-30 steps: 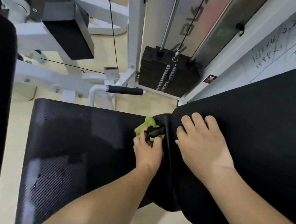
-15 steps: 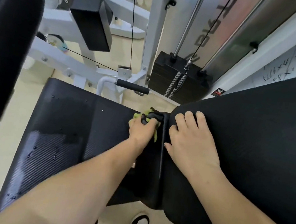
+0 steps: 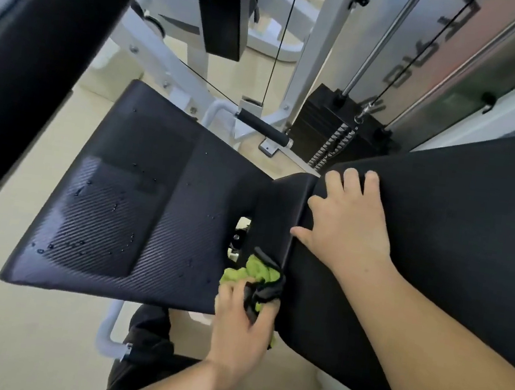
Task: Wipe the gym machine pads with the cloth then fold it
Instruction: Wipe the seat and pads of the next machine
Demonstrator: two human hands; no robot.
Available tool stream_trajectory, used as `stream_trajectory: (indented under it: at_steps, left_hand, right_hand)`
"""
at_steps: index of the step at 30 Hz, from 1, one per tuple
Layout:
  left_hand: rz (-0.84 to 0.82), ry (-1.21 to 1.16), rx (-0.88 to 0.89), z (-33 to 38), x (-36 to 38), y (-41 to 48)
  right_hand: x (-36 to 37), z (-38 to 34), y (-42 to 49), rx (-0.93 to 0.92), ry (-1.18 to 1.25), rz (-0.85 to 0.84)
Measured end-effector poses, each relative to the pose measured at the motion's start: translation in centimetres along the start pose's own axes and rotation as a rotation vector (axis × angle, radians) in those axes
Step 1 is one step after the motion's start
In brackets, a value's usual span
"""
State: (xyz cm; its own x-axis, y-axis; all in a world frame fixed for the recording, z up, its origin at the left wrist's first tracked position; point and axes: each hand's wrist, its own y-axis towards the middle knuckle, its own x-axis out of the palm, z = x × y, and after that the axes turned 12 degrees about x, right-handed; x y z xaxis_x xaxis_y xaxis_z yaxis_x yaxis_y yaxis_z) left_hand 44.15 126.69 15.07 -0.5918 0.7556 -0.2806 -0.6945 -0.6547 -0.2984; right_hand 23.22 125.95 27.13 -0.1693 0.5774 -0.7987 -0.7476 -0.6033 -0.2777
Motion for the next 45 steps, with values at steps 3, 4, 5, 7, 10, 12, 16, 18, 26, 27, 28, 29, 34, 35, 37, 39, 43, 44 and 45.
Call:
stream_trajectory:
  at_steps: [3, 4, 5, 7, 10, 12, 16, 18, 26, 27, 28, 29, 34, 35, 37, 39, 43, 44, 45]
  left_hand:
    - [0.037, 0.003, 0.072, 2.4, 1.8, 6.2]
    - [0.030, -0.001, 0.069, 2.6, 2.3, 9.2]
    - [0.003, 0.018, 0.049, 2.5, 2.5, 12.3]
    - [-0.059, 0.037, 0.014, 1.3, 2.3, 16.7]
    - [-0.078, 0.035, -0.067, -0.9, 1.7, 15.7]
    - [-0.060, 0.003, -0.163, -2.2, 0.9, 11.6]
    - [-0.018, -0.007, -0.424, -3.8, -0.4, 4.3]
    - [0.002, -0.025, -0.440, -2.0, 0.1, 1.9]
    - [-0.015, -0.025, -0.037, -1.9, 0.2, 5.0]
    - [-0.003, -0.028, -0.102, -3.2, 0.1, 4.6]
    - [0.016, -0.010, -0.185, -4.3, 0.1, 3.8]
    - [0.025, 0.023, -0.290, -5.2, 0.0, 3.1]
    - [0.055, 0.027, -0.526, -3.0, 0.1, 5.5]
    - [0.066, 0.007, -0.426, -1.3, 0.4, 7.3]
    - [0.051, -0.045, -0.161, 2.7, 1.5, 11.7]
    - [-0.025, 0.010, 0.030, 5.9, 2.7, 16.2]
    - [-0.109, 0.000, 0.114, 4.8, 3.3, 21.0]
    - [-0.095, -0.016, 0.110, 3.4, 3.2, 21.2]
    - [-0.071, -0.011, 0.063, 1.9, 3.1, 21.2]
  right_hand:
    - [0.0, 0.1, 0.1, 0.000, -0.009, 0.007]
    - [0.0, 0.2, 0.1, 0.001, -0.005, 0.008]
    - [-0.1, 0.2, 0.1, 0.003, -0.002, 0.011]
    - [-0.1, 0.2, 0.2, 0.008, -0.016, 0.018]
    - [-0.2, 0.0, 0.3, 0.013, -0.043, 0.013]
    - [-0.2, 0.1, 0.2, 0.016, -0.050, 0.015]
    - [-0.4, -0.3, 0.2, 0.016, -0.075, 0.009]
    - [-0.2, -0.5, 0.0, 0.012, -0.084, 0.003]
    - [-0.5, -0.6, 0.0, 0.009, -0.038, -0.041]
    - [-0.4, -0.6, -0.1, 0.007, -0.032, -0.050]
    - [-0.3, -0.5, -0.2, 0.007, -0.027, -0.057]
    - [-0.3, -0.4, -0.1, 0.009, -0.024, -0.066]
    - [-1.5, 0.6, 2.0, -0.046, 0.065, -0.042]
    - [-1.6, 1.0, 3.0, -0.060, 0.076, -0.022]
    - [-1.8, 1.6, 5.2, -0.051, 0.087, 0.022]
    - [-1.6, 1.8, 6.9, 0.013, 0.091, 0.047]
    - [-0.3, 1.4, 7.9, 0.063, 0.119, 0.055]
    - [-0.1, 1.4, 8.0, 0.055, 0.129, 0.049]
    - [-0.1, 1.3, 8.3, 0.055, 0.134, 0.040]
